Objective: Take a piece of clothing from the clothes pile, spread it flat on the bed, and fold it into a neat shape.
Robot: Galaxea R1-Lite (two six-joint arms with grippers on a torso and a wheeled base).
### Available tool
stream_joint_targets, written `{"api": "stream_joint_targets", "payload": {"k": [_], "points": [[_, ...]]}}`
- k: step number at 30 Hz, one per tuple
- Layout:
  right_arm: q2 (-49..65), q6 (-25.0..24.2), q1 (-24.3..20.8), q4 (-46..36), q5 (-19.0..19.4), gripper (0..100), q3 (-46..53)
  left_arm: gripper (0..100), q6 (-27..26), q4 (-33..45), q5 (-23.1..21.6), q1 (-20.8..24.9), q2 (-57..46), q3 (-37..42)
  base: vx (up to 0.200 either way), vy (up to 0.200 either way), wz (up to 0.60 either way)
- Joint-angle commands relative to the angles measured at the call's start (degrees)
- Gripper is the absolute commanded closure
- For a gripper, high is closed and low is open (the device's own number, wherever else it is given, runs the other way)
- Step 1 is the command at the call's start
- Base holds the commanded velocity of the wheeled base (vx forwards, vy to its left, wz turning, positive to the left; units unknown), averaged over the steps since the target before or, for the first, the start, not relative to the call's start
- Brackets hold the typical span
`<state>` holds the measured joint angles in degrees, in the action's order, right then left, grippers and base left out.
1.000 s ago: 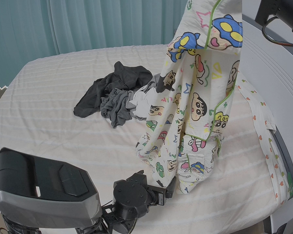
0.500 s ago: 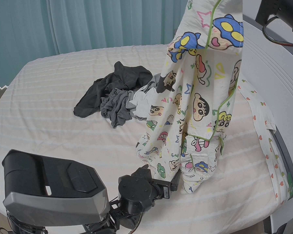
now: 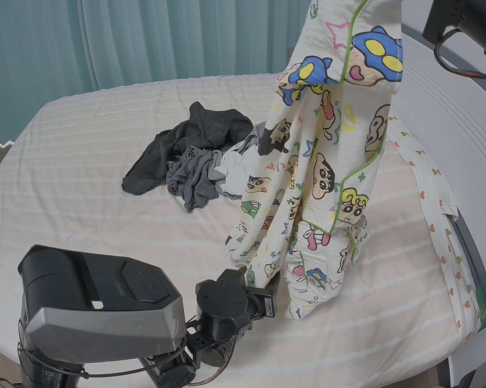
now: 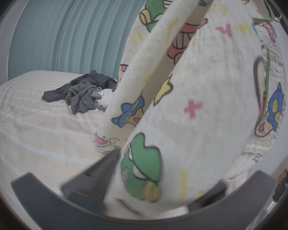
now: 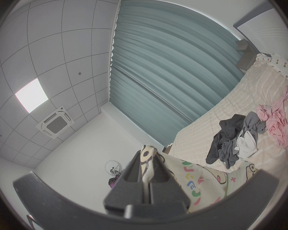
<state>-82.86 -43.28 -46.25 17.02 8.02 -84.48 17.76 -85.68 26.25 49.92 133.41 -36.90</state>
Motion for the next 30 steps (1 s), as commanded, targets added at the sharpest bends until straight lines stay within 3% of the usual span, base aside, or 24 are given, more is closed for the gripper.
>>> {"api": "stream_joint_targets", "payload": {"k": [1, 17, 20, 29, 30], "points": [[-0.02, -0.41, 0.37, 0.03, -0.02, 100, 0.02, 100, -0.10, -0.02, 0.03, -0.09, 0.00, 1.31, 0.000, 0.000, 0.00], [7.45, -1.02, 7.32, -1.46, 0.15, 100, 6.70, 100, -1.06, -2.92, 0.38, -4.66, -13.62, 8.34, 0.000, 0.000, 0.00], [10.44, -1.02, 12.59, -1.46, 0.42, 100, 10.74, 100, -2.03, -3.01, 0.38, -5.62, -21.62, 11.06, 0.000, 0.000, 0.00], [14.48, -0.76, 22.52, -1.20, 0.77, 100, 17.68, 100, -11.52, -2.48, 1.18, -11.07, -36.38, 10.27, 0.000, 0.000, 0.00], [15.71, -0.76, 23.93, -0.93, 0.77, 100, 19.88, 100, -14.42, -1.69, 1.09, -12.04, -39.28, 8.95, 0.000, 0.000, 0.00]]}}
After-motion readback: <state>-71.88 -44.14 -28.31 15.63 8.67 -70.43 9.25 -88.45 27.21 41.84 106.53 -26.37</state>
